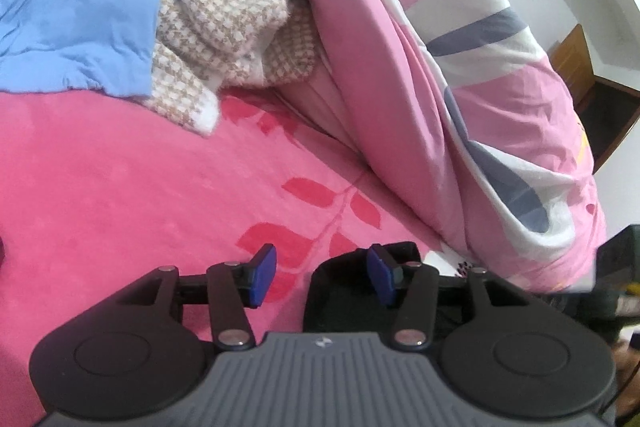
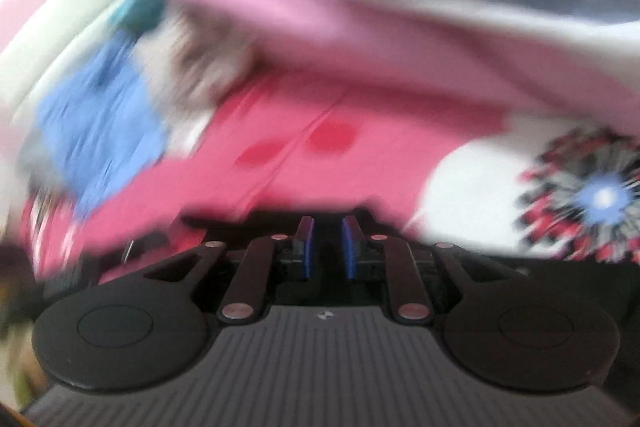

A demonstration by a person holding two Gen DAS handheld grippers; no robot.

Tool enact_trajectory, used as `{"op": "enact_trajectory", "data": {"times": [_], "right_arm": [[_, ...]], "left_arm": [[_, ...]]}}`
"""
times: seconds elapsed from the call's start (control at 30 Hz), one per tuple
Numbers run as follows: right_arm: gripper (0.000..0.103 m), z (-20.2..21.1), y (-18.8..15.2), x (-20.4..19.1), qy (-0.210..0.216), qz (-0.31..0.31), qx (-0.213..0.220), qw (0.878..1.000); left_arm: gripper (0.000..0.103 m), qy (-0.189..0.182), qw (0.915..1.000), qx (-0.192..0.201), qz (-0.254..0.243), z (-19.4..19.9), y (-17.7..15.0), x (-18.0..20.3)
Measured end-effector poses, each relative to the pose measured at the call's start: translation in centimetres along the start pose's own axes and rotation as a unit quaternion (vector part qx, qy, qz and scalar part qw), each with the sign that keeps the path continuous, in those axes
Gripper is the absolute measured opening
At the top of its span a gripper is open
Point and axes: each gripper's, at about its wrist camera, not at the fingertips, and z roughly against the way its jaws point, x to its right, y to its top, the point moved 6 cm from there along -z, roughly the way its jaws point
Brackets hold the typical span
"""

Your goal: Fold clothes

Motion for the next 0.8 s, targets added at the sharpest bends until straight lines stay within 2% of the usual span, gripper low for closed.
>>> {"op": "enact_trajectory", "data": {"times": [0.07, 0.13, 0.2, 0.27, 0.37, 0.43, 0.57, 0.7, 0.8], "right_arm": [[0.015, -1.8, -0.6, -1.4, 0.010, 0.023, -0.031, 0.999], [0.015, -3.7, 0.1, -1.6, 0.009, 0.011, -0.034, 0.999], [0.014, -4.3, 2.0, -0.5, -0.004, -0.018, 0.001, 1.000], [0.015, -3.1, 3.7, 1.5, -0.034, -0.057, 0.053, 0.996], [0.016, 1.5, 4.2, 4.6, -0.050, -0.108, 0.095, 0.988], [0.017, 6.4, 2.6, 5.9, -0.053, -0.111, 0.123, 0.985], [0.024, 14.8, -2.0, 9.0, -0.092, -0.112, 0.152, 0.978], [0.034, 18.0, -7.0, 12.9, -0.135, -0.126, 0.132, 0.974], [0.044, 19.1, -9.9, 16.8, -0.153, -0.173, 0.137, 0.963]], "left_arm": [[0.051, 0.004, 0.9999, 0.002, -0.012, 0.1, -0.2, 0.2], [0.051, 0.012, 0.9996, 0.004, -0.026, 0.1, -0.5, 0.4], [0.051, 0.010, 0.9993, 0.000, -0.035, 0.0, -0.7, 0.6], [0.052, 0.006, 0.9991, -0.003, -0.041, 0.0, -0.9, 0.8], [0.054, -0.001, 0.9989, -0.008, -0.046, 0.1, -1.1, 1.1], [0.054, -0.006, 0.9991, -0.008, -0.042, 0.1, -1.1, 1.2], [0.056, -0.003, 0.9990, -0.010, -0.042, 0.0, -1.2, 1.4], [0.056, 0.006, 0.9988, -0.013, -0.047, -0.5, -1.4, 1.5], [0.057, 0.013, 0.9984, -0.015, -0.053, -0.9, -1.5, 1.4]]}}
